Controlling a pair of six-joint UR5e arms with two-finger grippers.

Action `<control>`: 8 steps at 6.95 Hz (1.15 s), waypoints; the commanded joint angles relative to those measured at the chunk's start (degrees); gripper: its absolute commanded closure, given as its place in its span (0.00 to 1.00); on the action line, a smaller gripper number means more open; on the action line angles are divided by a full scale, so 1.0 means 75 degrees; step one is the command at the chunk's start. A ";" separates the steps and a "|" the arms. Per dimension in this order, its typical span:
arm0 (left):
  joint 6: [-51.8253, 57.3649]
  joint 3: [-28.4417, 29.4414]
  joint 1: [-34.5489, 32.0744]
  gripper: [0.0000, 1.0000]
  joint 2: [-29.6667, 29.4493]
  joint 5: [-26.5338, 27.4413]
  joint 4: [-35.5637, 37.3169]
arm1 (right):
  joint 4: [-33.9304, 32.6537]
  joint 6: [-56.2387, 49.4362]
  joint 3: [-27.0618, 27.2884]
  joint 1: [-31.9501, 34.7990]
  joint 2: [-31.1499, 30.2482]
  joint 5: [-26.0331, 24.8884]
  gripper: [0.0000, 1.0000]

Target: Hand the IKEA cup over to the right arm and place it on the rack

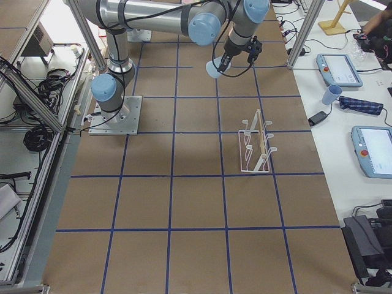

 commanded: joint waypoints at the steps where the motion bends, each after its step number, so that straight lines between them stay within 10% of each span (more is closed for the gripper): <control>1: -0.1418 0.0862 0.1331 0.24 0.0033 0.2475 0.0294 | -0.1080 -0.0178 0.0301 0.0007 -0.0053 -0.0716 1.00; 8: -0.7122 0.2181 -0.0277 0.01 0.0323 1.0866 0.4758 | -0.5383 -0.2238 0.1850 -0.0098 0.0238 -0.1162 1.00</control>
